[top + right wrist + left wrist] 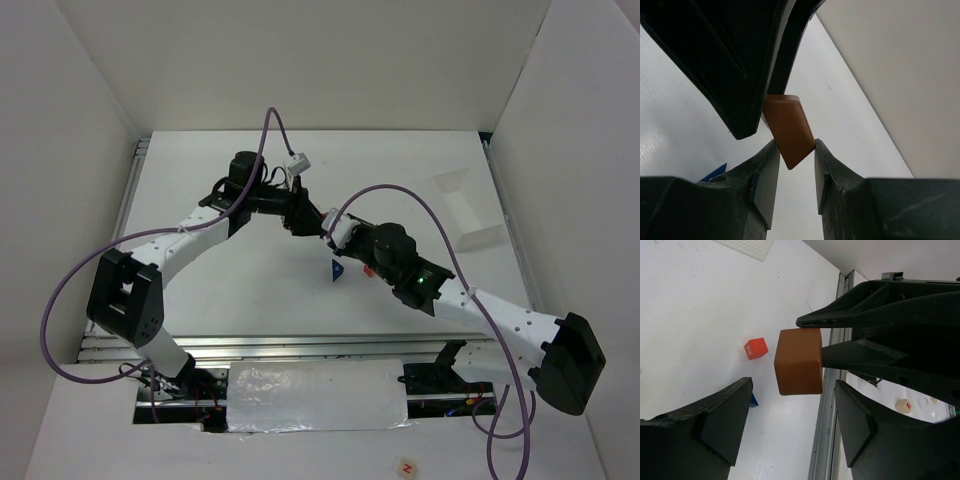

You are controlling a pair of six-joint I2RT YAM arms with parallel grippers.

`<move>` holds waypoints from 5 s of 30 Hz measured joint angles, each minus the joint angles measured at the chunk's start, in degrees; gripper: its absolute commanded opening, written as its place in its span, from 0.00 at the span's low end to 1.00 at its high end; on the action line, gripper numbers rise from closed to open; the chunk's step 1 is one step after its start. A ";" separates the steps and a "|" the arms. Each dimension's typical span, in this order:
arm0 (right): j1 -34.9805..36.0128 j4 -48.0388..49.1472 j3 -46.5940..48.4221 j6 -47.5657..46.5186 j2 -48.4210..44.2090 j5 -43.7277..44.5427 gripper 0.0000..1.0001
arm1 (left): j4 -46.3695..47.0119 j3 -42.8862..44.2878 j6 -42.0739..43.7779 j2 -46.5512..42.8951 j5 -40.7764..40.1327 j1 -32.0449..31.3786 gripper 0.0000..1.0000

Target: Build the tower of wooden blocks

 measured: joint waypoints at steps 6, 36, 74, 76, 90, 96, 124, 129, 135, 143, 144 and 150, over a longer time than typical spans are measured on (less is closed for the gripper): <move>0.11 0.33 0.00 -0.02 0.66 0.35 0.18 | 2.58 -0.09 -1.51 -0.24 1.31 -0.26 0.66; -9.88 -9.57 3.56 1.57 -5.70 -13.31 1.00 | -7.10 -0.98 19.96 -3.65 -6.64 -0.83 0.00; -14.25 -46.69 35.08 -16.39 17.18 -51.41 0.88 | -16.61 -6.75 49.75 -14.91 -11.41 -3.17 0.00; -14.23 -46.51 35.08 -16.22 17.38 -51.45 0.85 | -16.61 -7.37 49.83 -15.41 -11.06 -3.19 0.00; -13.22 -46.53 36.22 -15.82 22.93 -54.47 0.74 | -15.34 -8.09 49.81 -18.53 -9.73 -3.37 0.00; -12.76 -46.42 36.22 -15.54 22.67 -54.90 0.64 | -15.32 -8.46 49.81 -18.53 -9.73 -3.37 0.00; -12.70 -46.45 36.79 -12.72 22.71 -53.81 0.00 | -10.73 -12.39 47.43 -19.50 -12.96 -4.09 0.89; -13.70 -46.40 37.35 -12.55 22.73 -53.83 0.00 | -10.10 -13.18 46.16 -20.13 -15.37 -4.11 0.99; -15.78 -45.92 37.77 -12.74 23.61 -52.41 0.00 | -5.53 -17.64 41.16 -22.93 -22.18 -4.09 0.99; -17.99 -47.82 47.04 -15.15 34.62 -45.35 0.00 | -0.13 -29.03 26.29 -34.86 -38.60 -3.93 0.99; -18.01 -47.82 48.06 -15.61 36.06 -44.00 0.00 | 0.17 -29.88 23.98 -36.59 -40.61 -3.93 0.99; -17.97 -48.06 51.95 -16.85 42.34 -38.58 0.00 | 0.07 -31.12 9.01 -43.23 -53.33 -3.58 0.99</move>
